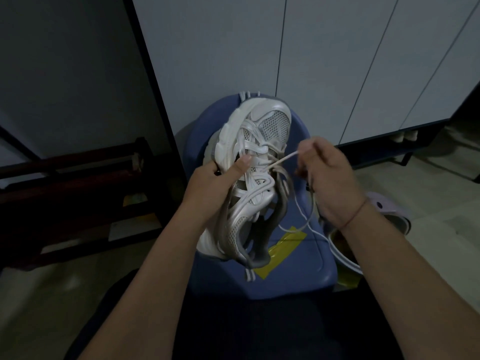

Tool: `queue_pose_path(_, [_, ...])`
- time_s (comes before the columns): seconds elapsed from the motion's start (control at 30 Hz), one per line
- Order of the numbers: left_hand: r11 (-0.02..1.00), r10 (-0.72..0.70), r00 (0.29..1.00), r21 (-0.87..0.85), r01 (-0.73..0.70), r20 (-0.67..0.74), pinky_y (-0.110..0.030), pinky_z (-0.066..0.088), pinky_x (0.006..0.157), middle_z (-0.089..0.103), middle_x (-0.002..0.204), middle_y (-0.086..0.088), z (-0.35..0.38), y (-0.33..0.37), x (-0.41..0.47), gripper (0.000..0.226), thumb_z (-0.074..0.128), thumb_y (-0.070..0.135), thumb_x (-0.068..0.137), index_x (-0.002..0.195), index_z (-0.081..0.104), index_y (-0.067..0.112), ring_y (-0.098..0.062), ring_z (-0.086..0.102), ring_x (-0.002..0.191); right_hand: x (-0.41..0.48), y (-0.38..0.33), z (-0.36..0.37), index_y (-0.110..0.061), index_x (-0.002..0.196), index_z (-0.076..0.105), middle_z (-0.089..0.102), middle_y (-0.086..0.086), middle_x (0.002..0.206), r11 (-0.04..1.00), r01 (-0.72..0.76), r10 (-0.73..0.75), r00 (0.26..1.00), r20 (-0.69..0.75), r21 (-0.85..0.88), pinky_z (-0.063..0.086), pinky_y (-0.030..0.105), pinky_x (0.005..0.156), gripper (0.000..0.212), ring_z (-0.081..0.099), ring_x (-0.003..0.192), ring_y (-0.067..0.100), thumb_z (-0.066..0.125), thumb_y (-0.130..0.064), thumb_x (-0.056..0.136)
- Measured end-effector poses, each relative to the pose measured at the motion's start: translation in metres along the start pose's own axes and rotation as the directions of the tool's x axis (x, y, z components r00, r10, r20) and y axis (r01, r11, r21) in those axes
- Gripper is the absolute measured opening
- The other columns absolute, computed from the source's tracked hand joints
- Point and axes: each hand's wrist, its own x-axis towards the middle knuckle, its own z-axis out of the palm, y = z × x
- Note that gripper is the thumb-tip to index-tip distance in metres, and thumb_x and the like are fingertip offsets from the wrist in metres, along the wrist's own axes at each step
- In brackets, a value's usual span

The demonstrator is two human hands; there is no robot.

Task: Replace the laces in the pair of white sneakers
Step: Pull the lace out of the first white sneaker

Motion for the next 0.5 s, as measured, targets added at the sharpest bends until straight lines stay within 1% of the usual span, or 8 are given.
queue_pose_path(0.07, [0.999,-0.005,1.0,-0.034,0.005,0.011,-0.037,0.054,0.096,0.076,0.095,0.012,0.0,0.003,-0.002,0.06,0.072,0.066,0.058,0.102,0.074,0.025,-0.008,0.071,0.095,0.002,-0.002,-0.004,-0.015,0.074,0.051,0.046,-0.003,0.062,0.955,-0.138,0.165,0.983,-0.082,0.262,0.048,0.019,0.057,0.026,0.044,0.059,0.006,0.045,-0.016,0.099])
queue_pose_path(0.13, [0.999,-0.01,1.0,-0.031,0.011,0.029,-0.039,0.054,0.095,0.076,0.095,0.01,0.001,0.004,-0.002,0.058,0.074,0.066,0.062,0.101,0.074,0.024,-0.009,0.071,0.094,0.003,-0.003,-0.004,-0.01,0.074,0.048,0.045,0.002,0.062,0.888,-0.206,0.25,0.967,-0.055,0.41,0.048,0.023,0.057,0.028,0.044,0.058,0.01,0.041,-0.016,0.1])
queue_pose_path(0.23, [0.999,-0.036,0.999,0.004,0.036,0.035,-0.041,0.055,0.093,0.077,0.09,0.007,0.002,0.002,-0.002,0.057,0.075,0.066,0.062,0.095,0.074,0.021,-0.012,0.072,0.09,0.009,-0.01,-0.011,-0.011,0.068,0.042,0.045,0.001,0.057,0.744,-0.227,0.326,0.944,-0.045,0.629,0.046,0.026,0.057,0.032,0.045,0.052,0.011,0.038,-0.018,0.099])
queue_pose_path(0.3, [0.999,-0.047,0.999,0.002,0.047,0.018,-0.043,0.055,0.093,0.077,0.09,0.007,-0.001,-0.002,0.0,0.056,0.077,0.066,0.063,0.096,0.074,0.02,-0.013,0.072,0.09,0.015,-0.014,-0.025,-0.014,0.065,0.039,0.044,-0.003,0.051,0.727,-0.192,0.359,0.925,-0.127,0.66,0.043,0.023,0.057,0.036,0.043,0.048,0.01,0.038,-0.021,0.1])
queue_pose_path(0.37, [0.999,-0.048,0.999,-0.018,0.048,-0.001,-0.042,0.055,0.094,0.077,0.092,0.007,-0.005,-0.002,0.0,0.052,0.077,0.062,0.068,0.099,0.074,0.02,-0.012,0.072,0.091,0.017,-0.011,-0.033,-0.016,0.065,0.042,0.044,-0.003,0.054,0.85,-0.164,0.315,0.92,-0.233,0.5,0.04,0.022,0.054,0.036,0.041,0.051,0.01,0.04,-0.021,0.1])
queue_pose_path(0.43, [0.997,-0.059,0.998,-0.059,0.059,0.004,-0.04,0.055,0.094,0.077,0.095,0.005,-0.007,0.0,-0.001,0.057,0.074,0.06,0.066,0.105,0.073,0.019,-0.012,0.072,0.092,0.013,-0.002,-0.031,-0.017,0.065,0.046,0.046,-0.003,0.056,0.975,-0.187,0.214,0.935,-0.283,0.121,0.039,0.021,0.053,0.033,0.042,0.052,0.009,0.045,-0.019,0.099])
queue_pose_path(0.47, [0.994,-0.06,0.998,-0.085,0.061,0.014,-0.039,0.055,0.094,0.077,0.097,0.004,-0.006,0.002,-0.001,0.06,0.073,0.059,0.065,0.108,0.072,0.018,-0.013,0.072,0.093,0.011,0.002,-0.027,-0.017,0.066,0.047,0.046,-0.002,0.058,0.98,-0.191,0.168,0.949,-0.268,-0.06,0.039,0.021,0.055,0.032,0.043,0.052,0.007,0.047,-0.019,0.098])
queue_pose_path(0.5, [0.992,-0.06,0.998,-0.111,0.062,0.025,-0.039,0.055,0.094,0.076,0.098,0.003,-0.004,0.004,-0.002,0.062,0.073,0.058,0.064,0.111,0.071,0.017,-0.014,0.072,0.094,0.009,0.005,-0.022,-0.018,0.067,0.048,0.048,-0.001,0.061,0.968,-0.177,0.134,0.964,-0.228,-0.18,0.04,0.022,0.058,0.03,0.045,0.055,0.007,0.05,-0.019,0.097])
